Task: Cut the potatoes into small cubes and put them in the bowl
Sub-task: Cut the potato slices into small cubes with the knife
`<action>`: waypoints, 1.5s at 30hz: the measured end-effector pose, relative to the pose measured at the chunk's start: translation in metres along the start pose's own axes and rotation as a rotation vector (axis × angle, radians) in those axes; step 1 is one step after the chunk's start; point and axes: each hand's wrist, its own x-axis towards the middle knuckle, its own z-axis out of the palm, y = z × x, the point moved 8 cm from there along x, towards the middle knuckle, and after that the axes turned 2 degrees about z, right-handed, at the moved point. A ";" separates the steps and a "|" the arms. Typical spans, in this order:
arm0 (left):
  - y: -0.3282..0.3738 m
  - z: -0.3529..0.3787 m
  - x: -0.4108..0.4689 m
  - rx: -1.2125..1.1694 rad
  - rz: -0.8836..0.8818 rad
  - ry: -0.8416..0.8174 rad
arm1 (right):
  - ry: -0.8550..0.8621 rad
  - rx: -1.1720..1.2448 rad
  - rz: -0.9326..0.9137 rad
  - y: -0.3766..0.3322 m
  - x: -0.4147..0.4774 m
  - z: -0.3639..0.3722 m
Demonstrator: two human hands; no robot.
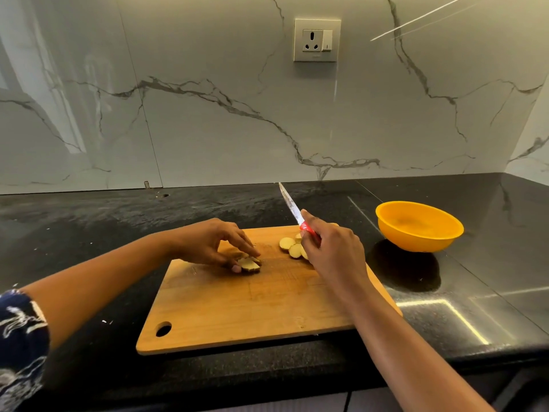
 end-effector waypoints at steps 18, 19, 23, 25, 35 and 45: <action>0.000 -0.007 -0.020 0.187 0.002 0.302 | -0.010 0.000 0.010 0.000 0.000 -0.002; 0.002 -0.004 -0.019 0.231 0.037 0.291 | -0.007 -0.001 0.007 0.000 0.000 -0.002; -0.001 0.002 -0.015 0.333 0.058 0.276 | -0.004 -0.011 0.002 0.000 0.001 -0.001; -0.002 0.003 -0.011 0.378 0.040 0.263 | -0.008 -0.012 0.001 0.000 0.001 -0.001; 0.000 -0.012 -0.001 0.159 0.008 0.333 | -0.017 -0.007 0.000 0.000 0.001 -0.001; -0.005 0.005 -0.005 0.026 -0.074 0.209 | -0.027 -0.020 -0.005 -0.001 0.000 -0.002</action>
